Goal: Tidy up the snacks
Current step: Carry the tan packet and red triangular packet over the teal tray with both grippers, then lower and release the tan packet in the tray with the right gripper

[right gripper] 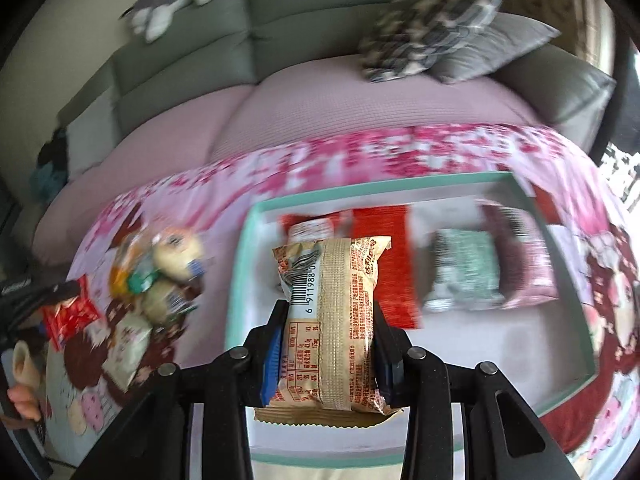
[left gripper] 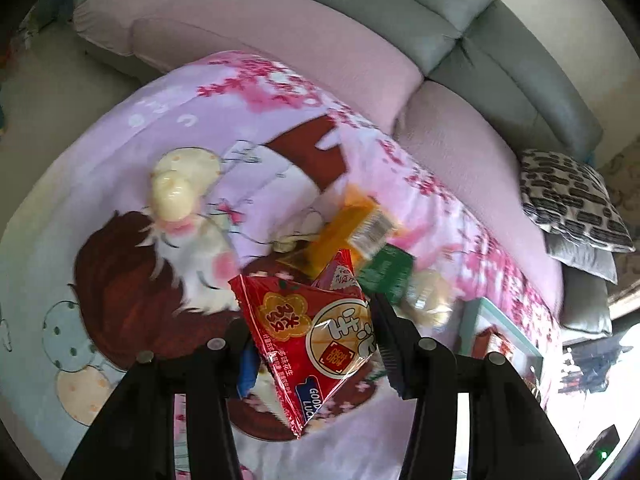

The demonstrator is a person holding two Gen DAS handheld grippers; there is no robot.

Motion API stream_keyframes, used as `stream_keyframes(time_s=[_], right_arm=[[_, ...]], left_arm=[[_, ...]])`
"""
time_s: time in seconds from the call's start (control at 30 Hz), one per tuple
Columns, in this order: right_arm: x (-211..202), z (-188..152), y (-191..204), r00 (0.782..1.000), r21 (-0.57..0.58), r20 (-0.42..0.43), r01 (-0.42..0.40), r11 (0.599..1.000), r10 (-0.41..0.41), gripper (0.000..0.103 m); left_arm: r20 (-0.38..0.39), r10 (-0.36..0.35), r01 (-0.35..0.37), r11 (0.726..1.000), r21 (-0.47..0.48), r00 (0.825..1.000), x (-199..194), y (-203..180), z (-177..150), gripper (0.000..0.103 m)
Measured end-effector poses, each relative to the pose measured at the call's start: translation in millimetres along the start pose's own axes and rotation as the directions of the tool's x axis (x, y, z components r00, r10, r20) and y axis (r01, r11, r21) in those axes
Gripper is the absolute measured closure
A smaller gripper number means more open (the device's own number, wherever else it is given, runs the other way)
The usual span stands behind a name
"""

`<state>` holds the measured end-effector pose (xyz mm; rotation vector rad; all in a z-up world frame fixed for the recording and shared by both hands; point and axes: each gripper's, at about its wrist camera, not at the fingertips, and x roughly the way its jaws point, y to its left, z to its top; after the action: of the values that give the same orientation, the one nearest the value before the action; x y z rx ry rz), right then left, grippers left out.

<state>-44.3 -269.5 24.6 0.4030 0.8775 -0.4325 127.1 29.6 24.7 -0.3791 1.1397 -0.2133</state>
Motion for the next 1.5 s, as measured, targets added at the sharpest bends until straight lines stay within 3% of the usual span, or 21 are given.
stream_keyframes(time_s=[0.3,0.4,0.6,0.73,1.0,1.17,1.5], right_arm=[[-22,14,-69,0.995,0.145,0.052,0.075,0.987,-0.083,0.063],[-28,17,-86,0.993,0.183,0.062,0.083,0.98,-0.096,0.063],[-33,21,-107,0.992,0.228,0.081,0.079,0.97,-0.1,0.063],[-31,23,-111,0.993,0.23,0.088,0.06,0.971,-0.083,0.063],[-10,31,-102,0.995,0.186,0.084,0.03,0.982,-0.046,0.063],[4,34,-88,0.996,0.129,0.089,0.006,0.992,-0.017,0.063],[21,28,-48,0.996,0.004,0.06,-0.06,0.998,0.059,0.063]], left_arm=[[-0.052,-0.126,0.133,0.978,0.158,0.991,9,-65,-41,0.051],[-0.092,-0.168,0.185,0.956,0.227,0.982,14,-93,-70,0.051],[-0.166,-0.22,0.266,0.901,0.343,0.961,22,-144,-91,0.051],[-0.215,-0.223,0.295,0.865,0.405,0.951,37,-168,-108,0.051],[-0.271,-0.195,0.305,0.833,0.462,0.943,66,-190,-135,0.051],[-0.283,-0.175,0.296,0.832,0.47,0.943,75,-188,-138,0.051],[-0.26,-0.143,0.252,0.855,0.454,0.955,88,-180,-132,0.051]])
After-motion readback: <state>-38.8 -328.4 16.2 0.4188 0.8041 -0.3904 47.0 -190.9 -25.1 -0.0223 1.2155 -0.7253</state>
